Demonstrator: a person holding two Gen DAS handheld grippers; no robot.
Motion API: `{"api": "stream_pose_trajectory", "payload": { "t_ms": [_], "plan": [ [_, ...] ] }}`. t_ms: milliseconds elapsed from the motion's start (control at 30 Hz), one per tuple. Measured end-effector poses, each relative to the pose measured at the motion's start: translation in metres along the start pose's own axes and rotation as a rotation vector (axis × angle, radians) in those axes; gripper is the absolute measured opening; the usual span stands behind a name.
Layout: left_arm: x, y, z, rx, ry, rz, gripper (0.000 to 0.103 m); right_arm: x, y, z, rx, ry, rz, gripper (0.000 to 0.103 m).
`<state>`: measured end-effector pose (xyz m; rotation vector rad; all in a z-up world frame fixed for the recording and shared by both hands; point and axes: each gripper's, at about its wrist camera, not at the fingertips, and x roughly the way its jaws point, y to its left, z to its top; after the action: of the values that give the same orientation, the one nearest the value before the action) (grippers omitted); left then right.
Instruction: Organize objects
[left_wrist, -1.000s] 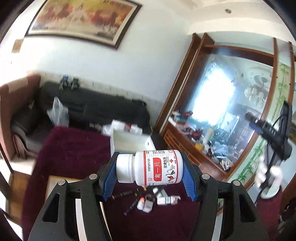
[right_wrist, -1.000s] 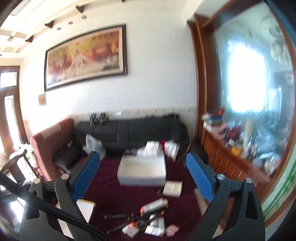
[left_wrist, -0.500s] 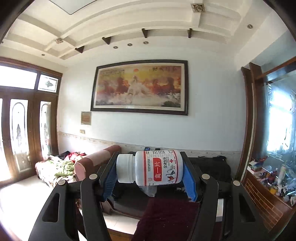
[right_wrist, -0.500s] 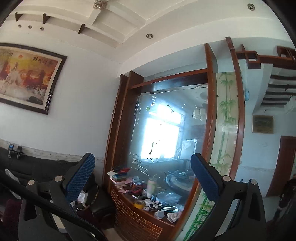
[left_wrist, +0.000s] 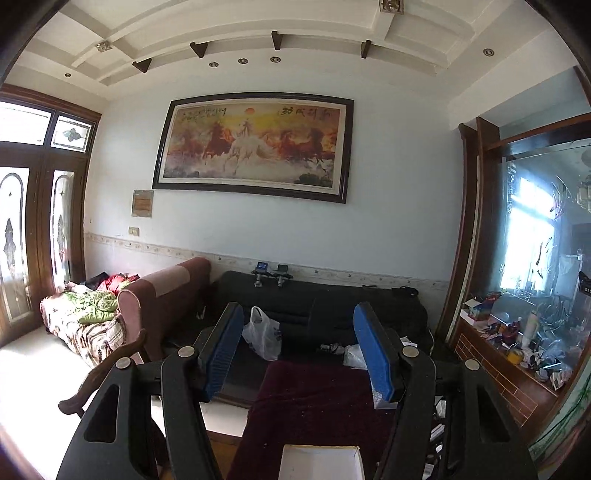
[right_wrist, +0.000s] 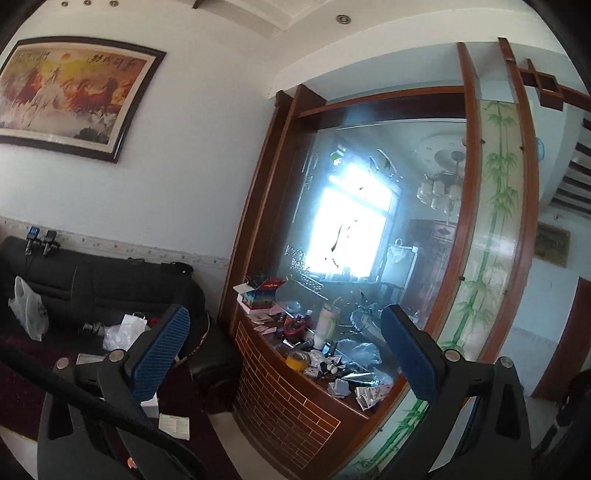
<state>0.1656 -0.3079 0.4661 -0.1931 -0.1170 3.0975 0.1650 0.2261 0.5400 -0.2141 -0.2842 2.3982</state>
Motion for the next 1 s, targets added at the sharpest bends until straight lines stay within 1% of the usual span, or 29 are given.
{"api": "stream_pose_trajectory", "payload": {
  "t_ms": [67, 133, 233, 300, 367, 433, 500, 567, 633, 667, 733, 800, 833, 933, 967, 1000],
  "plan": [
    [-0.007, -0.004, 0.003, -0.003, 0.005, -0.028, 0.057, -0.019, -0.024, 0.015, 0.014, -0.038, -0.022, 0.103],
    [-0.018, -0.008, 0.006, 0.002, -0.003, -0.045, 0.057, -0.036, -0.049, 0.023, 0.032, -0.091, -0.08, 0.103],
    [-0.037, -0.018, 0.014, 0.014, -0.014, -0.042, 0.057, -0.057, -0.089, 0.037, 0.102, -0.131, -0.116, 0.103],
    [-0.049, -0.024, 0.014, 0.026, -0.018, -0.065, 0.057, -0.063, -0.11, 0.043, 0.132, -0.104, -0.101, 0.103],
    [-0.054, -0.03, 0.013, 0.038, -0.013, -0.088, 0.057, -0.062, -0.115, 0.036, 0.122, -0.064, -0.074, 0.103],
    [-0.055, -0.034, 0.002, 0.047, 0.002, -0.113, 0.057, -0.051, -0.11, 0.025, 0.088, 0.017, 0.012, 0.103],
    [-0.049, -0.034, -0.014, 0.042, 0.034, -0.151, 0.057, -0.04, -0.095, 0.0, 0.078, 0.081, 0.087, 0.103],
    [-0.037, -0.033, -0.037, 0.032, 0.087, -0.187, 0.057, -0.035, -0.075, -0.03, 0.047, 0.126, 0.168, 0.103],
    [-0.021, -0.034, -0.07, 0.023, 0.15, -0.22, 0.057, -0.033, -0.052, -0.067, 0.023, 0.172, 0.264, 0.103],
    [-0.013, -0.033, -0.085, 0.012, 0.177, -0.241, 0.056, -0.034, -0.04, -0.09, 0.012, 0.2, 0.33, 0.103],
    [0.003, -0.038, -0.124, -0.011, 0.233, -0.28, 0.056, -0.036, -0.004, -0.145, -0.03, 0.266, 0.473, 0.103],
    [0.021, -0.041, -0.164, -0.033, 0.276, -0.296, 0.056, -0.036, 0.036, -0.204, -0.06, 0.349, 0.62, 0.103],
    [0.03, -0.045, -0.186, -0.047, 0.301, -0.31, 0.056, -0.033, 0.058, -0.238, -0.054, 0.404, 0.707, 0.103],
    [0.057, -0.057, -0.239, -0.076, 0.364, -0.36, 0.056, -0.021, 0.121, -0.326, -0.008, 0.566, 0.918, 0.103],
    [0.066, -0.062, -0.256, -0.077, 0.385, -0.361, 0.056, -0.016, 0.137, -0.345, -0.002, 0.591, 0.957, 0.103],
    [0.074, -0.067, -0.268, -0.073, 0.403, -0.353, 0.056, -0.011, 0.156, -0.363, -0.014, 0.609, 0.971, 0.103]
  ]
}}
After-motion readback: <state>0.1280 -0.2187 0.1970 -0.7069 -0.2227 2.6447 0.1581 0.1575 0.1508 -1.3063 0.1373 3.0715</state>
